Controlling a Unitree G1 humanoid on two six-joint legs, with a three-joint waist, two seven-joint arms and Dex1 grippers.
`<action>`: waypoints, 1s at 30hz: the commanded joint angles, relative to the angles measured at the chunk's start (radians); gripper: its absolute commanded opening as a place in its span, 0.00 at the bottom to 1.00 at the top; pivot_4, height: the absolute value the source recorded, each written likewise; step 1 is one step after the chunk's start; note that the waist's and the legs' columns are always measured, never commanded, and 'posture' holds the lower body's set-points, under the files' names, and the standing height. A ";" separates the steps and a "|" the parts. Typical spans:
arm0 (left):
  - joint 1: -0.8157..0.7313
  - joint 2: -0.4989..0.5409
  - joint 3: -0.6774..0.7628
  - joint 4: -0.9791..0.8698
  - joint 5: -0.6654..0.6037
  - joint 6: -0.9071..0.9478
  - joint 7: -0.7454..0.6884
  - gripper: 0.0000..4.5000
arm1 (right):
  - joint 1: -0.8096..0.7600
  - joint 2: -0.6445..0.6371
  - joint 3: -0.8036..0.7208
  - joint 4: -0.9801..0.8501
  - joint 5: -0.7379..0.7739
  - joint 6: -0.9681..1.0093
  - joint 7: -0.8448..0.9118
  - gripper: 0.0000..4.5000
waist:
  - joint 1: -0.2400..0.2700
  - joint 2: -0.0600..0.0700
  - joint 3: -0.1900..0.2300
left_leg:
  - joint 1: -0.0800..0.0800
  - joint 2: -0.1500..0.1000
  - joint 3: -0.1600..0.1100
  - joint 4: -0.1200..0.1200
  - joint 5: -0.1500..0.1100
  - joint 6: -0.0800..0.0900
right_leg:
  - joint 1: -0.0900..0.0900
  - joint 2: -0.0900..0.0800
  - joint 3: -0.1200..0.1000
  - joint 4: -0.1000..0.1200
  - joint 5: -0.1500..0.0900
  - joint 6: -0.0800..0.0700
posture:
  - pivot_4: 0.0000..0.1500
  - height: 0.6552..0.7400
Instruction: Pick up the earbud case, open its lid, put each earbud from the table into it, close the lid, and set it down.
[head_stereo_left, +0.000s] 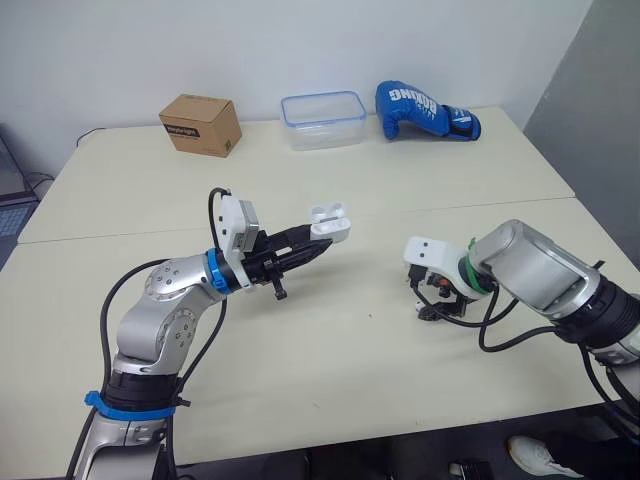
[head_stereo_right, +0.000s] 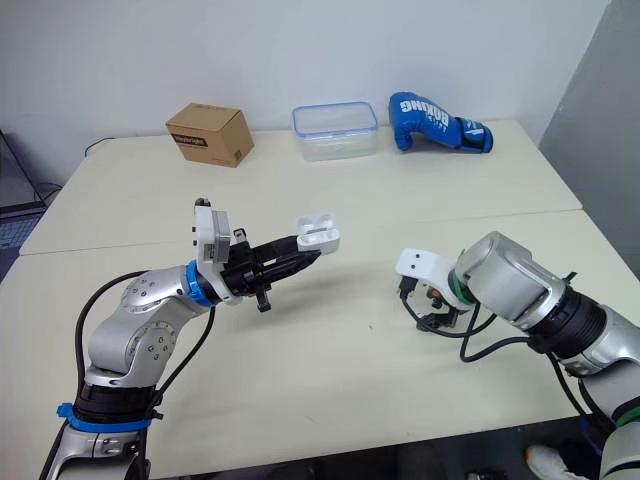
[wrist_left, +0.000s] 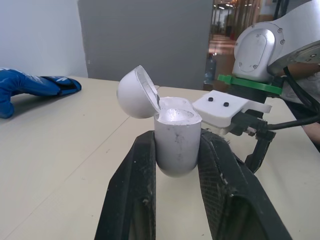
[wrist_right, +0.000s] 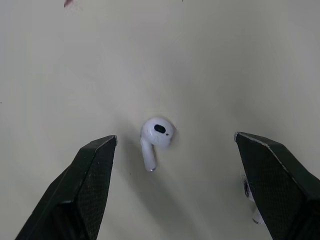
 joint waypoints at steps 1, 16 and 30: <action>-0.008 -0.003 0.004 -0.045 -0.005 -0.013 0.004 0.18 | 0.010 0.000 0.012 -0.048 0.002 0.028 -0.022 0.88 | 0.002 0.000 0.000 | 0.000 0.000 0.000 0.000 0.000 0.000 | 0.000 0.000 0.000 0.000 0.000 0.000 | 1.00 1.00; 0.002 -0.008 -0.001 -0.059 -0.002 -0.008 0.016 0.18 | 0.004 0.015 0.033 -0.061 0.019 0.065 -0.044 0.69 | 0.003 0.000 0.000 | 0.000 0.000 0.000 0.000 0.000 0.000 | 0.000 0.000 0.000 0.000 0.000 0.000 | 1.00 1.00; 0.004 -0.008 -0.004 -0.060 0.001 -0.009 0.022 0.18 | 0.002 0.015 0.047 -0.043 0.003 0.039 -0.049 0.41 | 0.003 0.000 0.000 | 0.000 0.000 0.000 0.000 0.000 0.000 | 0.000 0.000 0.000 0.000 0.000 0.000 | 1.00 1.00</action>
